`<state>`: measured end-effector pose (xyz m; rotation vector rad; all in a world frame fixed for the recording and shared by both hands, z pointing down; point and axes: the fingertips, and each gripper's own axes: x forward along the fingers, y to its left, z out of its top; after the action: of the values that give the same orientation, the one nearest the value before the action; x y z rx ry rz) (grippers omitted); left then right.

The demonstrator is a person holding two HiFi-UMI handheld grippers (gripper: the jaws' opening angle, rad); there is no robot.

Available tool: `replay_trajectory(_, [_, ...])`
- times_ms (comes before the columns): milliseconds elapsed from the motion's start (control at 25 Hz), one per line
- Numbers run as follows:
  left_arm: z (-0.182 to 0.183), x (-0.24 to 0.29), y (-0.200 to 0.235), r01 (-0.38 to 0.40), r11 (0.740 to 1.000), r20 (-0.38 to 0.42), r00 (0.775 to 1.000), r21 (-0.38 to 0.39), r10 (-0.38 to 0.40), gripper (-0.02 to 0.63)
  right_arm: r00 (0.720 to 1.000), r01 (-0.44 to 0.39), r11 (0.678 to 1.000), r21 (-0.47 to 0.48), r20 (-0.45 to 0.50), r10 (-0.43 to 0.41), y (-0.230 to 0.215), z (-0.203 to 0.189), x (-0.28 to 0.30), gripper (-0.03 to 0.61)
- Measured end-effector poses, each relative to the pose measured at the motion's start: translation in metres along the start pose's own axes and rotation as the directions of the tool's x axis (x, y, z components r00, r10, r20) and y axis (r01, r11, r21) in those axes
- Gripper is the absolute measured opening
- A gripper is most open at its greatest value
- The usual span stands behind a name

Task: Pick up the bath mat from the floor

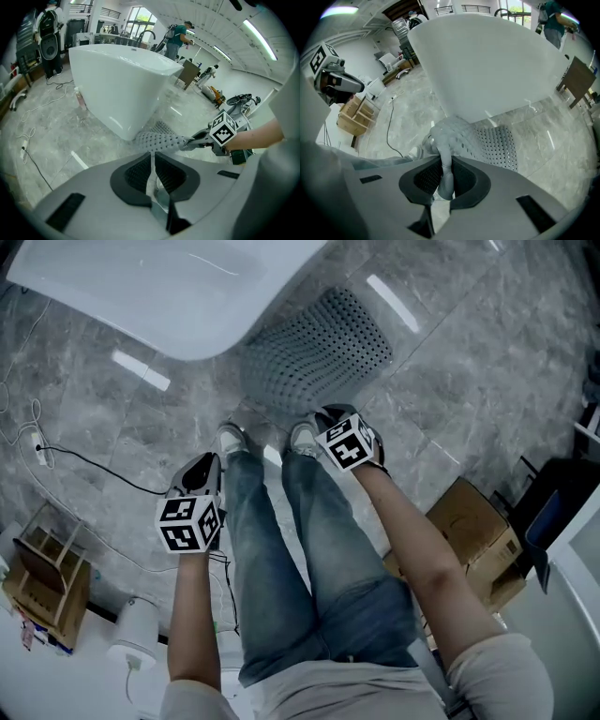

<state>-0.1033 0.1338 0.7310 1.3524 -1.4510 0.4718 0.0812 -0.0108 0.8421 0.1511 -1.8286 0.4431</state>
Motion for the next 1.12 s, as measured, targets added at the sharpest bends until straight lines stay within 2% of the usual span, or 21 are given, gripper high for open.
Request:
replay_trajectory(320, [0.015, -0.041, -0.019, -0.004, 0.999, 0.033, 0.999, -0.036, 0.006, 0.026, 0.998, -0.017, 1.000, -0.004, 0.056, 0.018, 0.021, 0.027, -0.060, 0.060])
replay_trajectory(600, [0.030, -0.072, -0.043, 0.007, 0.998, 0.065, 0.998, -0.057, -0.003, 0.017, 0.996, -0.024, 0.998, -0.061, 0.079, 0.029, 0.037, 0.051, -0.108, 0.058])
replay_trajectory(880, [0.040, -0.103, -0.057, -0.007, 0.998, 0.071, 0.997, -0.055, 0.011, 0.017, 0.993, -0.025, 0.995, -0.096, 0.113, 0.035, 0.054, 0.074, -0.155, 0.057])
replay_trajectory(1120, [0.056, -0.137, -0.064, -0.018, 0.998, 0.109, 0.994, -0.065, 0.025, 0.017, 0.988, -0.008, 0.996, -0.090, 0.151, 0.022, 0.061, 0.091, -0.201, 0.057])
